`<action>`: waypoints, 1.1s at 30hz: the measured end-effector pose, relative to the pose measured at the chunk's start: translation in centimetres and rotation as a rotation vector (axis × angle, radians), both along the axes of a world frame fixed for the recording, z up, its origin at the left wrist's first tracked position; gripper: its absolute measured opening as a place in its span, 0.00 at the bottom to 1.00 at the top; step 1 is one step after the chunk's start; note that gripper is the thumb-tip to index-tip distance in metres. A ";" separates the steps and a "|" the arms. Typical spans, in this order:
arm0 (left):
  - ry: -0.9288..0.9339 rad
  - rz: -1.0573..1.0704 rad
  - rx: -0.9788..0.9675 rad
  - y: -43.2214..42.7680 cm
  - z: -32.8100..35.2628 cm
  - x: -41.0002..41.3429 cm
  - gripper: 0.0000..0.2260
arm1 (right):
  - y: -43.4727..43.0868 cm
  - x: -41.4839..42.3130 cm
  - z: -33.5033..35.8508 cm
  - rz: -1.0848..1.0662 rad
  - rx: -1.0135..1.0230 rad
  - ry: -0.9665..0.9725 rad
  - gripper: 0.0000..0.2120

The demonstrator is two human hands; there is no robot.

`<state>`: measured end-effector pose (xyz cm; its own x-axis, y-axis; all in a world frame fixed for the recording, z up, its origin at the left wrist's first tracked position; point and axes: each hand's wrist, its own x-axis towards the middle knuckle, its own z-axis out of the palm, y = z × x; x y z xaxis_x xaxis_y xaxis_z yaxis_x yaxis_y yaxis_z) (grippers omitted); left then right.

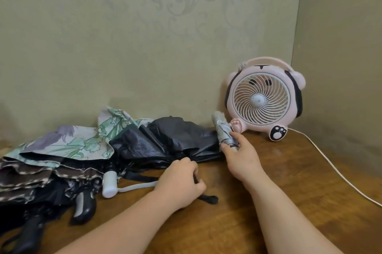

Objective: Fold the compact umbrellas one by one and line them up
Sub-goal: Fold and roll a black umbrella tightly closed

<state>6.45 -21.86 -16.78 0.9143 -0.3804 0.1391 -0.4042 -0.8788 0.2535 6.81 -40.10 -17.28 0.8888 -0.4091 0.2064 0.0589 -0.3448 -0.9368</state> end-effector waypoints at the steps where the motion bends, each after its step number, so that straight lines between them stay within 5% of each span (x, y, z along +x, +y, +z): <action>1: -0.024 -0.012 -0.019 1.0 0.1 -0.8 0.06 | 0.0 0.1 -0.1 0.024 -0.065 0.054 0.26; 5: -0.114 -0.031 -0.070 4.9 0.8 -4.7 0.03 | 1.2 0.4 -0.1 -0.012 -0.511 0.348 0.23; 8: -0.149 -0.015 -0.015 6.8 0.7 -7.3 0.04 | 2.4 -0.5 1.0 -0.074 -0.679 0.377 0.22; 12: -0.122 -0.002 -0.040 8.8 -0.5 -9.4 0.18 | 5.9 -2.9 2.4 -0.003 -0.528 0.088 0.05; 15: 0.016 -0.002 -0.367 9.9 -0.8 -9.7 0.31 | 10.2 -5.5 2.5 0.331 -0.437 0.314 0.20; 18: 0.014 0.135 -0.860 11.8 -0.2 -8.8 0.15 | 13.2 -6.8 1.7 0.451 -0.614 0.447 0.22; 20: -0.132 0.201 -0.904 13.7 0.3 -8.0 0.07 | 14.4 -7.2 1.5 0.373 -0.719 0.417 0.20; 24: -0.264 0.277 -0.768 16.4 -0.3 -7.0 0.09 | 16.0 -7.4 1.4 0.313 -0.844 0.484 0.11; 27: -0.262 0.302 -0.699 16.9 -0.6 -6.5 0.12 | 15.1 -6.5 1.0 0.272 -0.620 0.436 0.01; 30: -0.251 0.316 -0.706 17.1 -0.8 -6.3 0.12 | 13.5 -6.4 1.9 0.267 0.029 0.446 0.02; 33: -0.242 0.327 -0.712 17.1 -1.0 -6.2 0.13 | 12.3 -6.8 2.1 0.301 0.107 0.433 0.11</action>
